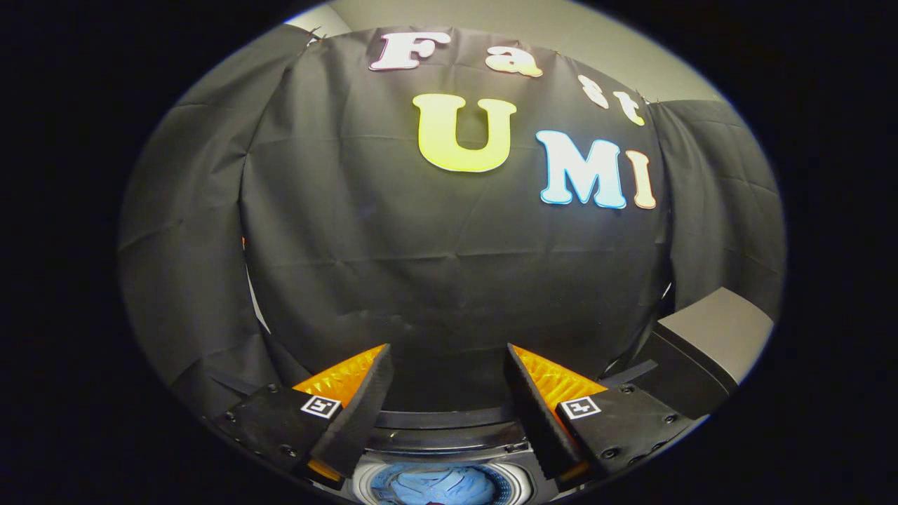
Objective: Put the clothes into the washing machine and then close the washing machine lid.
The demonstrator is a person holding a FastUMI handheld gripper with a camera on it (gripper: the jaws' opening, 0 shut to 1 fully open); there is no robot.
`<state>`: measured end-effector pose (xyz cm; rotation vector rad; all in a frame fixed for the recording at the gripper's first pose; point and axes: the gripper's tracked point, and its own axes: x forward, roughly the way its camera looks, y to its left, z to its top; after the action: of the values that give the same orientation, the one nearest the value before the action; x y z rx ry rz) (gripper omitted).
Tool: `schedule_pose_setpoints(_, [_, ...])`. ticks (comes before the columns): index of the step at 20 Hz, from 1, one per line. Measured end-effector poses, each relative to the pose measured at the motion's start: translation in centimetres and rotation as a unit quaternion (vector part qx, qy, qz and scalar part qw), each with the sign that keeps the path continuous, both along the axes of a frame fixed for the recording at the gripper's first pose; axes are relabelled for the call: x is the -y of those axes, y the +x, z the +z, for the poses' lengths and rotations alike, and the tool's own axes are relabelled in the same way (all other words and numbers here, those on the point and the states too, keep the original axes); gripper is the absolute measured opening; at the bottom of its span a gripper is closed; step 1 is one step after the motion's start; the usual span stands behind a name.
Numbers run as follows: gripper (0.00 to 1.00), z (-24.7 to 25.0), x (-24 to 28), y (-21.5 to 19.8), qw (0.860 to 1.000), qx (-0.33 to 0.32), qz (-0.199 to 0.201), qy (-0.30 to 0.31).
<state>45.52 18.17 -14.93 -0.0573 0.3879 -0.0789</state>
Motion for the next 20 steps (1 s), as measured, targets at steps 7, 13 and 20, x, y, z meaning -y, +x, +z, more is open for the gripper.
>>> schedule_pose_setpoints(7, [0.98,-0.2,0.2,-2.9,1.0,-0.002,-0.004,0.0])
schedule_pose_setpoints(13, [0.98,-0.6,0.2,-4.7,1.0,-0.01,-0.007,-0.002])
schedule_pose_setpoints(20, [0.98,-1.3,0.3,-6.8,1.0,-0.018,-0.015,-0.007])
